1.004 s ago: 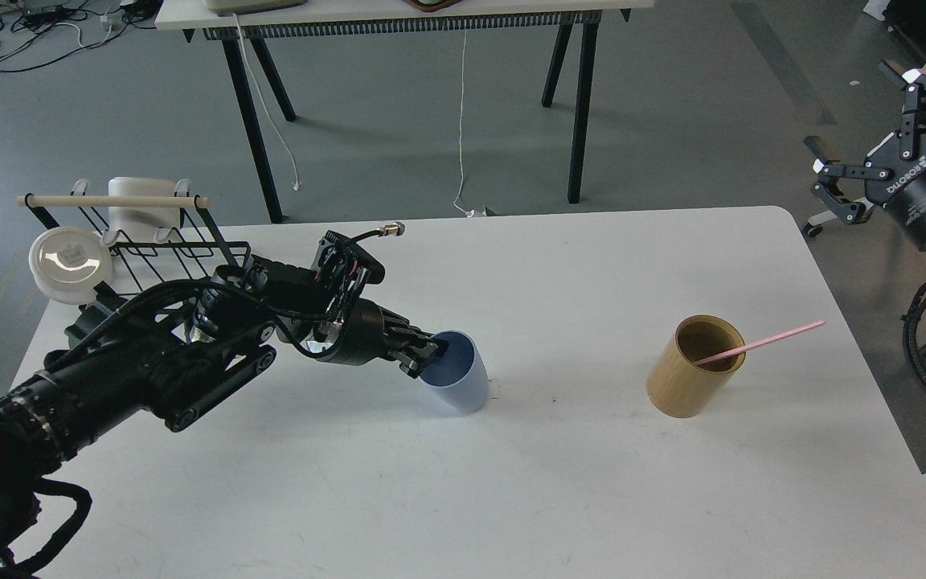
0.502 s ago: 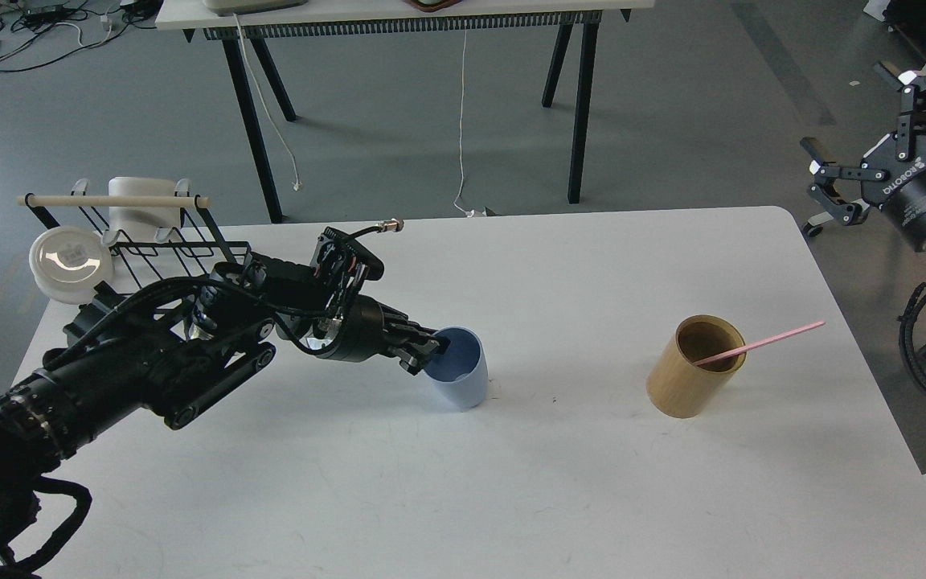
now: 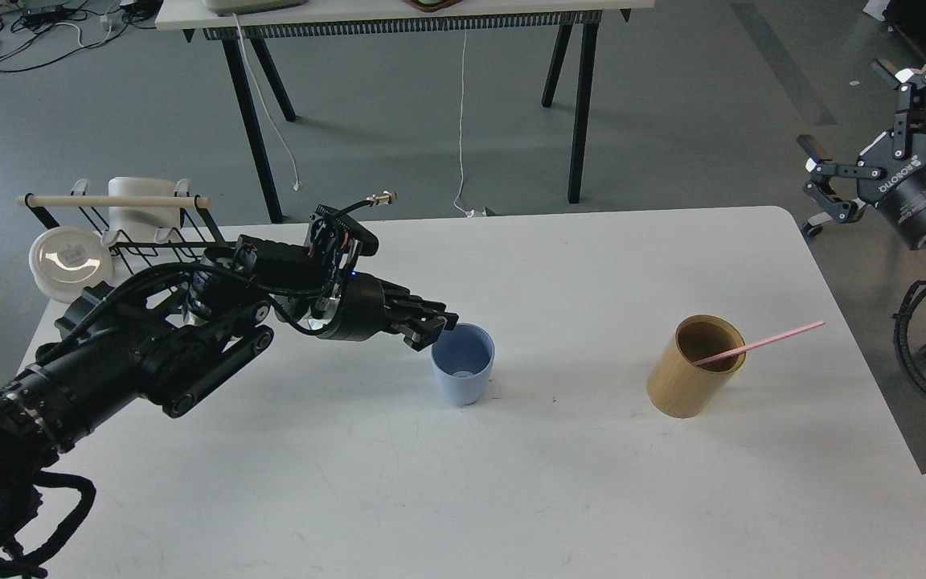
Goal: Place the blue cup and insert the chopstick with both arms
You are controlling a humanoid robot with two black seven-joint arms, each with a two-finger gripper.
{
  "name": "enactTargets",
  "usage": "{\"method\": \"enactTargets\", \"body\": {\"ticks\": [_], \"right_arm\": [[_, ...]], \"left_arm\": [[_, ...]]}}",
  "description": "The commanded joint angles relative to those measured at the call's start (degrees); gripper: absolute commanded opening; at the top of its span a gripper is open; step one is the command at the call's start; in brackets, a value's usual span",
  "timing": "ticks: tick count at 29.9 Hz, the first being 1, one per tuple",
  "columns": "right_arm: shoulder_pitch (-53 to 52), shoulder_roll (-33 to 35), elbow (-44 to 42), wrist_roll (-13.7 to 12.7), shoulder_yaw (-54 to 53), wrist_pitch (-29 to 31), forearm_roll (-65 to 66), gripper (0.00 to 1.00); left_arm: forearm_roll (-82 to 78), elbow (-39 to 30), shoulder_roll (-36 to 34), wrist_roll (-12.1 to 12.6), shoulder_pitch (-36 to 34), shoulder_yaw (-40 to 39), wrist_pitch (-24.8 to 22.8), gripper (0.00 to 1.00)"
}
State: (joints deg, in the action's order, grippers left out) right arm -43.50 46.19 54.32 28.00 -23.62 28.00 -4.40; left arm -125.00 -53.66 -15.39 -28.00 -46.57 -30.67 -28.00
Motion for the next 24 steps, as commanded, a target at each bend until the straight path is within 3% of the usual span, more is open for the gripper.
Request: {"method": "enactTargets", "body": {"ticks": [1,6,9,17,24], "right_arm": [[0.0,0.0,0.0,0.0,-0.3,0.0,0.0,0.99],[0.0,0.1,0.1,0.0,-0.2,0.0,0.2,0.99],[-0.4,0.8,0.3,0.0,0.3,0.0,1.4,0.99],[-3.1,8.1,1.2,0.0,0.8,0.0,19.9,0.99],[-3.1,18.7,8.9,0.0,0.9,0.0,38.8,0.99]], "left_arm": [[0.0,-0.2,-0.1,0.0,0.1,-0.6,0.0,0.49],[0.0,-0.2,-0.8,0.0,0.1,-1.8,0.0,0.74],[6.8,-0.2,-3.2,0.0,0.2,-3.3,0.0,0.80],[56.3,-0.1,-9.0,0.0,-0.3,-3.1,0.0,0.86],[74.8,-0.2,-10.6,0.0,0.2,-4.3,0.0,0.88]]}}
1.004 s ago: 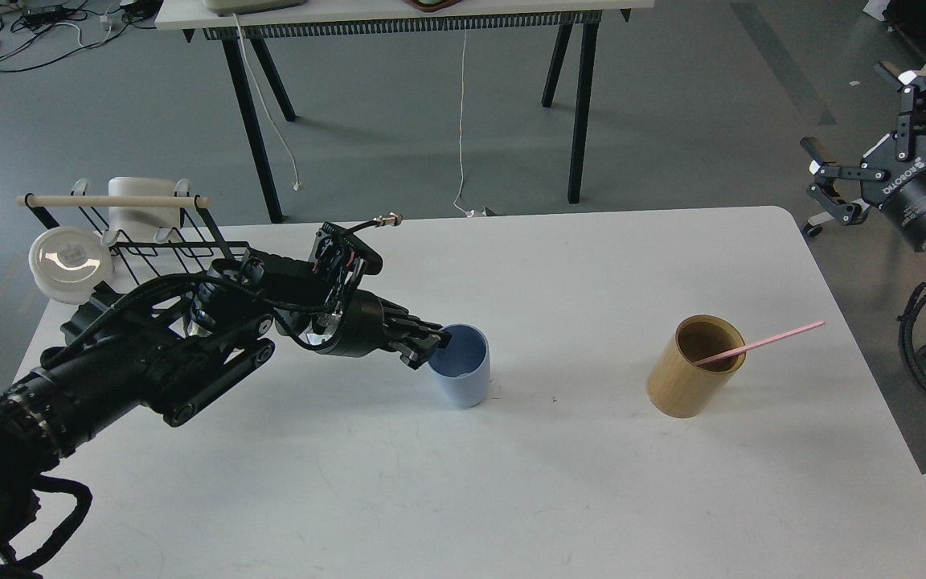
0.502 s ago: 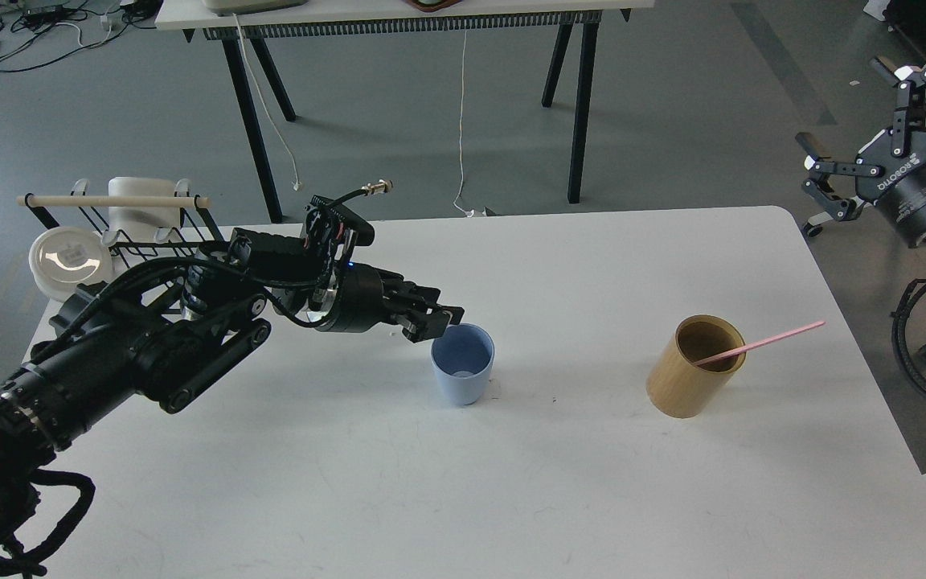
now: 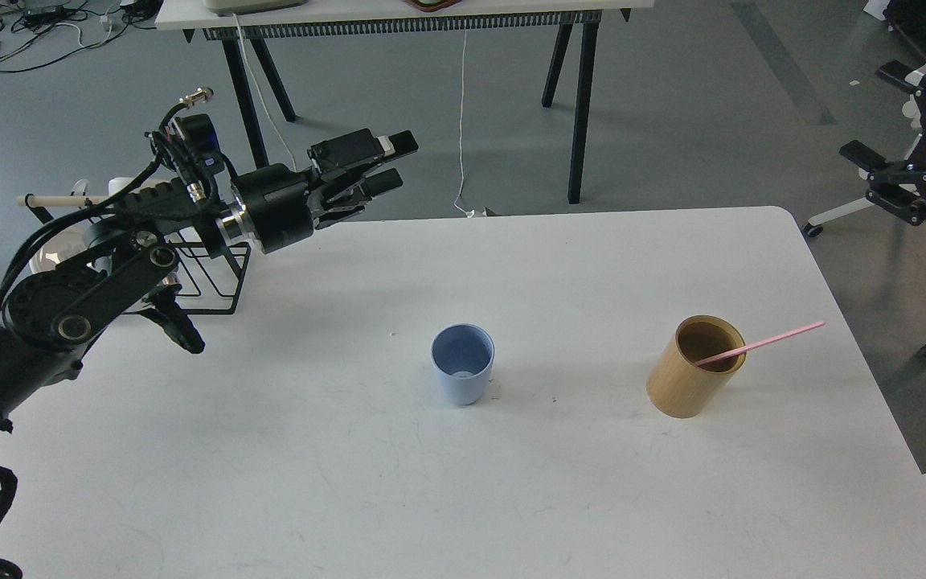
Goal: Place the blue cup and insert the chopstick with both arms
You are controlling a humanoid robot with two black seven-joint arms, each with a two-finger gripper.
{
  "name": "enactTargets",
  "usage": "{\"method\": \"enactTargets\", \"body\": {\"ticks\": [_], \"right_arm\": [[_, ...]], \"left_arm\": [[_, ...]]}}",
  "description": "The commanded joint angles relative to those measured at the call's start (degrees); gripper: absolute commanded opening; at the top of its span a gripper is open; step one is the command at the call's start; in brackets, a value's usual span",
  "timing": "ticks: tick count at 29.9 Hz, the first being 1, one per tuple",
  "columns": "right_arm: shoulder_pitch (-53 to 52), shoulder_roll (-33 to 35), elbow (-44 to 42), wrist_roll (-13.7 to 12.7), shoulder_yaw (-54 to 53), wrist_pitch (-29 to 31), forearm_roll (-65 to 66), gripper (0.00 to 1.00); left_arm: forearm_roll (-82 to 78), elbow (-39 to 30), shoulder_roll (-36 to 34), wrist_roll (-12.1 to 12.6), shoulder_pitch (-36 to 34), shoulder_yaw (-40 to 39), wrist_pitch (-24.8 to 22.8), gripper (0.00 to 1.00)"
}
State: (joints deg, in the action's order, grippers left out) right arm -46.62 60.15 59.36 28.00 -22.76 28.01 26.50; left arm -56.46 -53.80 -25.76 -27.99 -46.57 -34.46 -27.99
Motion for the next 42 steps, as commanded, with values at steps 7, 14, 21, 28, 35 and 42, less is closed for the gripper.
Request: {"method": "enactTargets", "body": {"ticks": [7,14,21,28,35,42], "right_arm": [[0.3,18.1,17.5,0.0,0.0,0.0,24.4,0.99],[0.6,22.8,28.4,0.0,6.8,-7.9,43.6,0.99],[0.7,22.1,29.2,0.0,15.4,-21.3,46.0,0.99],[0.8,18.8,28.6,0.0,20.5,-28.4,46.0,0.98],[1.8,13.3,26.2,0.0,21.4,-29.2,44.9,0.95],[1.9,11.8,25.6,0.0,21.4,-29.3,44.0,0.77]], "left_arm": [[9.1,0.0,0.1,0.0,0.4,-0.6,0.0,0.89],[16.3,-0.1,0.5,0.0,-0.6,-0.8,0.0,0.92],[17.0,0.2,0.6,0.0,-0.6,-0.5,0.0,0.92],[17.0,0.5,0.7,0.0,0.0,-0.4,0.0,0.93],[17.0,0.7,0.8,0.0,0.3,-0.3,0.0,0.93],[17.2,1.8,0.8,0.0,0.6,-0.3,0.0,0.94]]}}
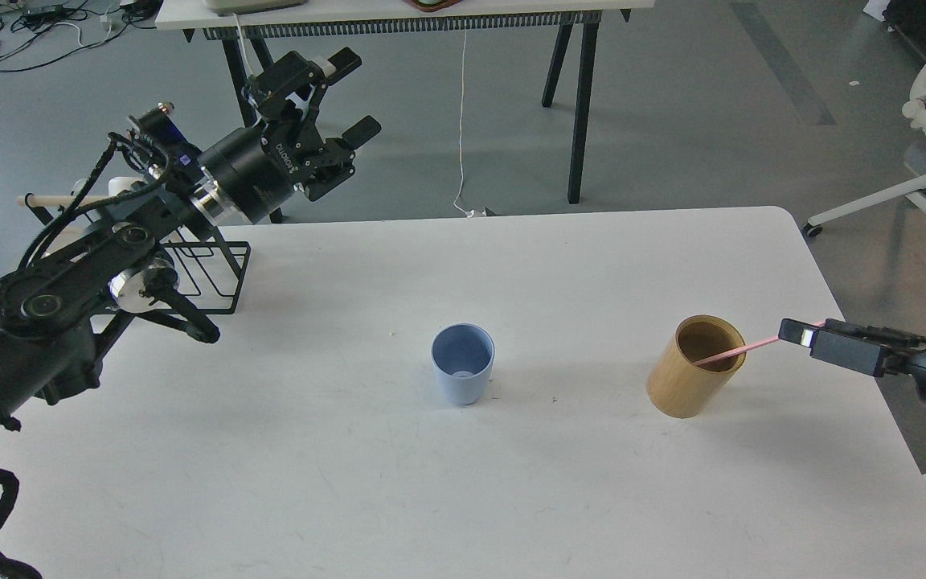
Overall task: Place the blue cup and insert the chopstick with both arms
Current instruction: 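Reach the right gripper to the pink stick in the tan cup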
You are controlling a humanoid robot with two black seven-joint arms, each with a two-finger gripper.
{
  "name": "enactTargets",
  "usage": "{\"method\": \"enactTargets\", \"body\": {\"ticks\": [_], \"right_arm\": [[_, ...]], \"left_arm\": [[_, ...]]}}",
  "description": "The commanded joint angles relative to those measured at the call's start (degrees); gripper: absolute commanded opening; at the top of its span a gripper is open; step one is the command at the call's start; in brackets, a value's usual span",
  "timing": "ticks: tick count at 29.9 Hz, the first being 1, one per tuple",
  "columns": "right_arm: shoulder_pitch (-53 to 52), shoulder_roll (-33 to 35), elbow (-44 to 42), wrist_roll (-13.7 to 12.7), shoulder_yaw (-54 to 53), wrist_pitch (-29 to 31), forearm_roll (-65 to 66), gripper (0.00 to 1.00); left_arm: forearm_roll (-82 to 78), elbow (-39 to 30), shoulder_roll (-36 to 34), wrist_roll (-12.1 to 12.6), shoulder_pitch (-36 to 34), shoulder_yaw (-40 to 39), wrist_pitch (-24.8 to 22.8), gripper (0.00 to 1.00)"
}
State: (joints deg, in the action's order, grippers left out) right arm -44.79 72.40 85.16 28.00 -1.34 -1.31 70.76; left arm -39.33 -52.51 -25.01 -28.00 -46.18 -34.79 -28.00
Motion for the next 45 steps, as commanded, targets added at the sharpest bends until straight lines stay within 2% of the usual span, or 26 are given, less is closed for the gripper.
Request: {"method": "enactTargets", "body": {"ticks": [1,3,5,15,25,45], "right_arm": [[0.1,-0.4,-0.3,0.0,-0.1,0.0,-0.3,0.76],[0.1,-0.4,-0.3,0.0,-0.1,0.0,-0.3,0.67],[0.2,-0.3,-0.2,0.0,-0.1,0.0,-0.3,0.63],[0.5,0.0,-0.5,0.0,-0.1,0.0,-1.1,0.54],[0.5,-0.1,-0.7,0.0,0.0,0.0,-1.9,0.36],[0.8,-0.2,-1.4,0.0,-0.1,0.0,-1.9,0.19]], "left_arm": [[-0.1,0.5,0.1,0.0,0.3,0.1,0.0,0.94],[0.0,0.5,0.1,0.0,0.4,0.1,0.0,0.94],[0.0,0.5,0.1,0.0,0.5,0.1,0.0,0.94],[-0.1,0.6,0.8,0.0,0.5,0.2,0.0,0.94],[0.0,1.4,0.9,0.0,0.5,0.3,0.0,0.94],[-0.1,1.8,0.9,0.0,1.4,0.4,0.0,0.95]]}}
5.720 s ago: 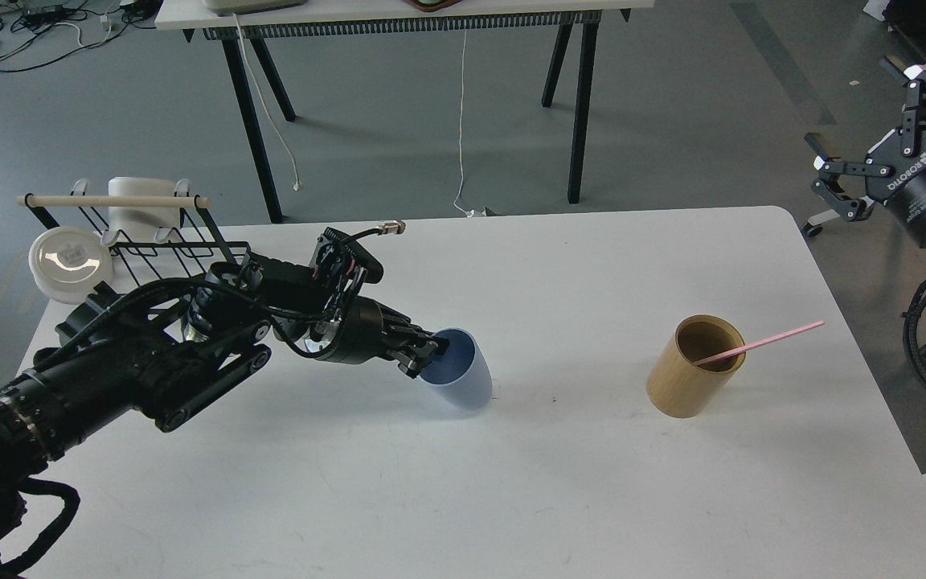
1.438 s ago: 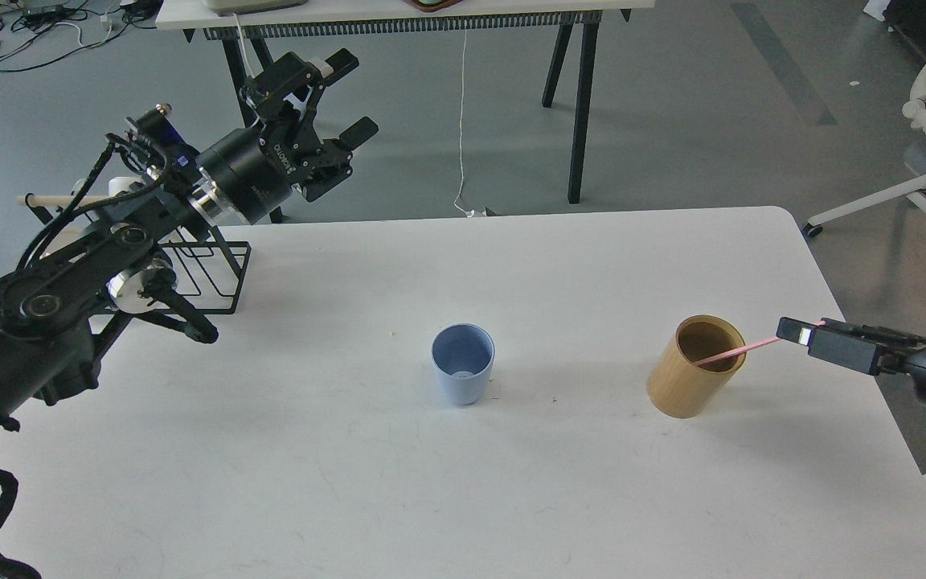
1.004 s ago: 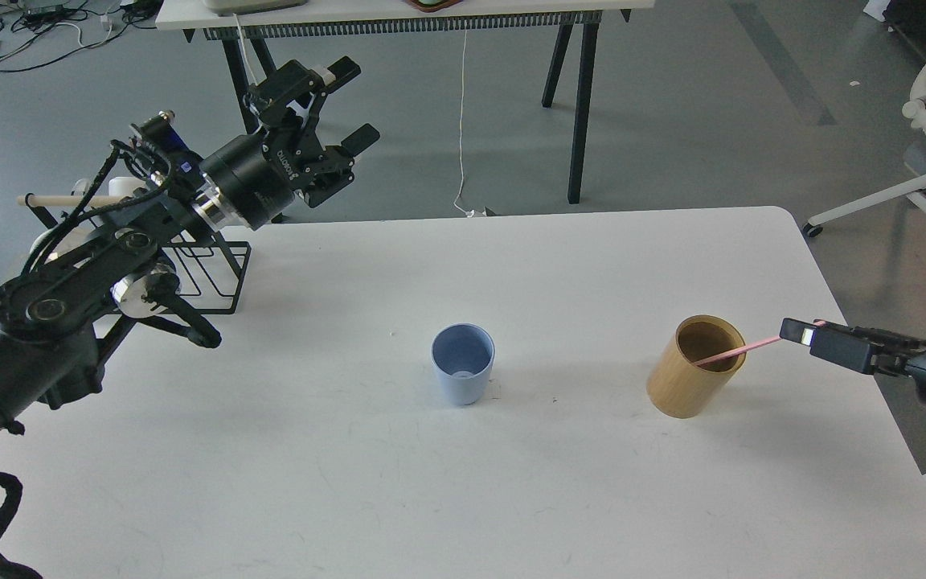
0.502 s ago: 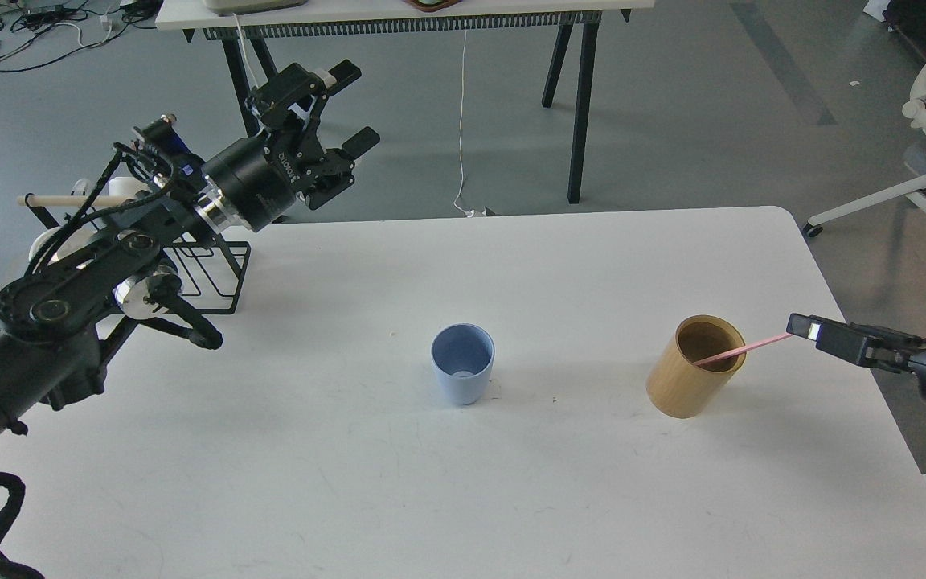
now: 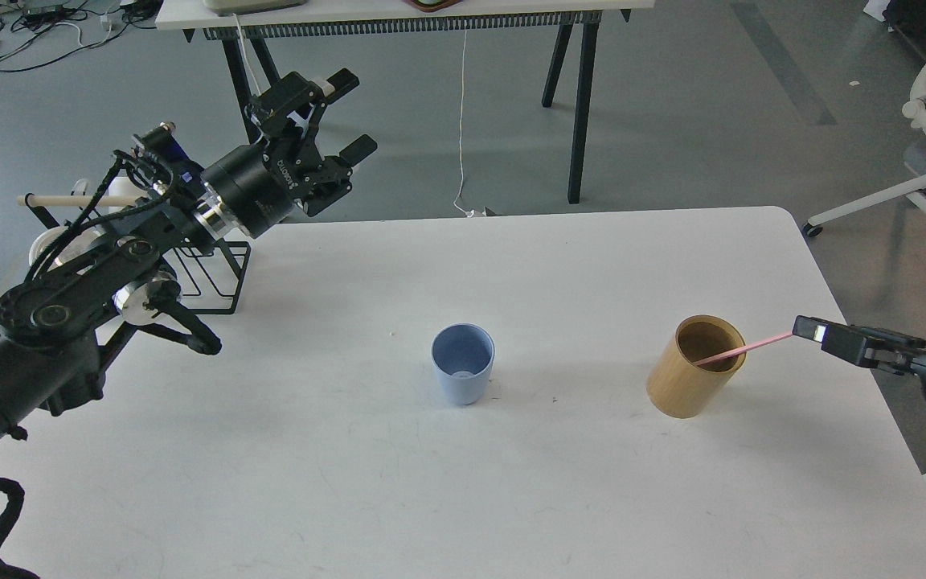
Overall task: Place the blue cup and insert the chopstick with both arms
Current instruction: 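Reach the right gripper to the pink stick in the tan cup, then grasp the pink stick and pull it up out of the tan cup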
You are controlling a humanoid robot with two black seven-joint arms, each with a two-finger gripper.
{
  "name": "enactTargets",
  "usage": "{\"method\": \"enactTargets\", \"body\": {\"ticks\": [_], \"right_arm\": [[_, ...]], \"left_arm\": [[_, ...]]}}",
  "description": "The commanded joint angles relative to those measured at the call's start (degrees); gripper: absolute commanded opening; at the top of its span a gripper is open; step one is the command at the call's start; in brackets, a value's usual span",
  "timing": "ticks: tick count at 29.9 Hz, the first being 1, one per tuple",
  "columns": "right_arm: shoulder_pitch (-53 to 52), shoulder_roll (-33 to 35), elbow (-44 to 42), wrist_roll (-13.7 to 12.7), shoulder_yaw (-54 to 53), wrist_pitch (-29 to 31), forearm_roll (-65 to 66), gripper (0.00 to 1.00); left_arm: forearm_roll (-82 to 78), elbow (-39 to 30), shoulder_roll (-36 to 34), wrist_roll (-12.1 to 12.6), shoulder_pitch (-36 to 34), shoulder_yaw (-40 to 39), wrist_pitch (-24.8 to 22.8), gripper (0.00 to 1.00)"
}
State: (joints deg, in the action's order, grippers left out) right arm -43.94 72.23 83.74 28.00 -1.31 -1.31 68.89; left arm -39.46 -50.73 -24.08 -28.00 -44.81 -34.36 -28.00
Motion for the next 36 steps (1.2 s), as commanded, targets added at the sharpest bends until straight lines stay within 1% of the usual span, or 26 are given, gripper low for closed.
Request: {"method": "enactTargets", "body": {"ticks": [1,3,13,29,36], "right_arm": [[0.0,-0.2,-0.1,0.0,-0.1,0.0,-0.1,0.19],[0.0,-0.2,-0.1,0.0,-0.1,0.0,-0.1,0.14],[0.0,-0.2,-0.2,0.0,-0.1,0.0,-0.1,0.04],[-1.2,0.7,0.6,0.0,-1.5,0.3,-4.7,0.03],[-1.2,2.8,1.2,0.0,-3.6,1.2,-5.4,0.03]], "left_arm": [[0.0,0.0,0.0,0.0,0.1,0.0,0.0,0.95],[0.0,0.0,0.0,0.0,0.1,0.0,0.0,0.95],[0.0,0.2,0.1,0.0,0.5,0.0,0.0,0.96],[0.0,0.0,1.0,0.0,0.9,0.0,0.0,0.96],[0.0,0.0,2.0,0.0,0.9,0.1,0.0,0.96]]}}
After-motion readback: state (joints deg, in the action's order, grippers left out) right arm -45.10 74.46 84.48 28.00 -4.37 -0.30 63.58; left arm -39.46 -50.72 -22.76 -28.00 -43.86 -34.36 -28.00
